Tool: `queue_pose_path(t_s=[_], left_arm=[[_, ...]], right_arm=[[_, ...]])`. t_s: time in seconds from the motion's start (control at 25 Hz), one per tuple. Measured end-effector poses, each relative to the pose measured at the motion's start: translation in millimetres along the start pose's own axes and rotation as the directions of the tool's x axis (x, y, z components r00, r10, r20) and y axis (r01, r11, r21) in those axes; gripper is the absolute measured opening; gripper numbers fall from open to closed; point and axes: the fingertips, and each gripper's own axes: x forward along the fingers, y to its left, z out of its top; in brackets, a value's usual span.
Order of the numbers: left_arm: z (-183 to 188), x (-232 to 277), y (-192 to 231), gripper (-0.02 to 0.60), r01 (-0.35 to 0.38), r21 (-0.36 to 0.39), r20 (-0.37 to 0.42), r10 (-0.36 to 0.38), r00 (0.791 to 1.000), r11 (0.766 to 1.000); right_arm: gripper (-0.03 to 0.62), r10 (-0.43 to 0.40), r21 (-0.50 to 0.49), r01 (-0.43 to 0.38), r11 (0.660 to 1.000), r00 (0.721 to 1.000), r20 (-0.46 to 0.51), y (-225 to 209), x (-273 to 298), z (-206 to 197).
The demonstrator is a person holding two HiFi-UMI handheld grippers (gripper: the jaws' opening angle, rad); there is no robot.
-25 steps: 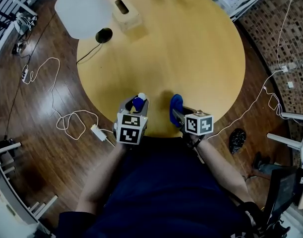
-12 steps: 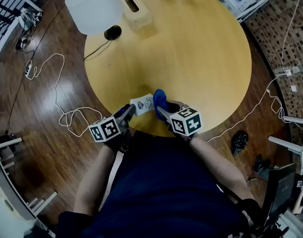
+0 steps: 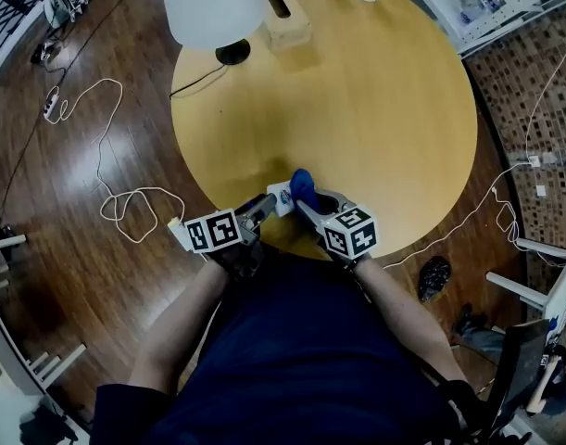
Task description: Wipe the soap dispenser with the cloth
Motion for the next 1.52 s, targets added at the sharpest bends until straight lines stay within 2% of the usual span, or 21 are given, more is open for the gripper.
queue_pose_path(t_s=[0.16,0.28,0.48,0.56,0.64,0.72,0.8,0.92,1.0,1.04,1.12,1.2,1.32,1.44,1.52], left_arm=[[3.8,-1.6,5.0,0.158,0.016,0.017,-0.019,-0.016,1.000,1.000],[6.4,-3.3,4.4,0.156,0.021,0.035,-0.035,-0.020,0.999,0.999],[3.4,-0.3,-6.6,0.155,0.025,0.110,-0.070,-0.017,0.997,0.994],[1.1,-1.4,-6.3,0.154,0.022,0.115,-0.077,-0.013,0.997,0.993],[-2.1,-1.7,-6.1,0.155,0.019,0.115,-0.082,-0.009,0.997,0.993],[-3.0,-1.0,-7.3,0.156,0.009,0.140,-0.085,0.003,0.996,0.990],[0.2,-2.1,-6.0,0.156,-0.011,0.176,-0.075,0.024,0.997,0.984],[-1.1,-4.4,-7.4,0.156,-0.007,0.220,-0.079,0.025,0.997,0.976],[-4.6,-5.3,-10.4,0.156,0.005,0.260,-0.099,0.022,0.995,0.966],[-5.9,-5.7,-12.3,0.156,0.010,0.283,-0.109,0.022,0.994,0.959],[-6.2,-6.9,-15.7,0.156,0.016,0.324,-0.121,0.025,0.992,0.946],[-5.8,-7.7,-17.0,0.156,0.019,0.352,-0.124,0.026,0.992,0.936],[-11.7,-6.6,-20.6,0.158,0.036,0.426,-0.151,0.032,0.988,0.904],[-21.3,-6.3,-24.6,0.164,0.056,0.518,-0.206,0.061,0.977,0.854],[-23.3,-7.9,-22.8,0.164,0.055,0.522,-0.216,0.070,0.974,0.851]], right_arm=[[0.101,-0.091,0.089,0.093,0.992,0.995,-0.031,-37.1,-5.0,-14.5],[0.103,-0.115,0.090,0.120,0.989,0.991,-0.062,-34.9,-7.1,-12.0],[0.101,0.032,-0.034,-0.033,0.999,0.999,-0.025,33.1,8.0,24.2],[0.101,0.053,-0.065,-0.055,0.996,0.998,-0.031,43.8,16.3,24.4],[0.101,0.057,-0.025,-0.058,0.998,0.998,-0.017,34.6,15.6,20.4],[0.100,0.026,0.041,-0.026,0.999,1.000,-0.004,11.5,9.3,16.3],[0.100,-0.037,0.114,0.037,0.993,0.999,-0.008,-17.8,1.7,9.1],[0.100,-0.133,0.218,0.142,0.966,0.990,-0.057,-58.0,-9.9,-9.8],[0.101,-0.165,0.223,0.179,0.958,0.983,-0.082,-67.9,-16.7,-12.7],[0.101,-0.159,0.209,0.170,0.963,0.985,-0.068,-63.6,-18.8,-5.4],[0.101,-0.101,0.159,0.100,0.982,0.995,-0.005,-36.9,-17.7,22.7],[0.101,-0.009,0.062,0.006,0.998,0.999,0.034,3.7,-8.3,49.5],[0.101,0.083,-0.069,-0.083,0.994,0.997,-0.006,47.1,10.4,56.4],[0.101,0.068,-0.035,-0.069,0.997,0.997,-0.037,38.0,17.6,41.6],[0.101,0.019,0.020,-0.018,1.000,0.999,-0.038,14.9,13.5,31.9]])
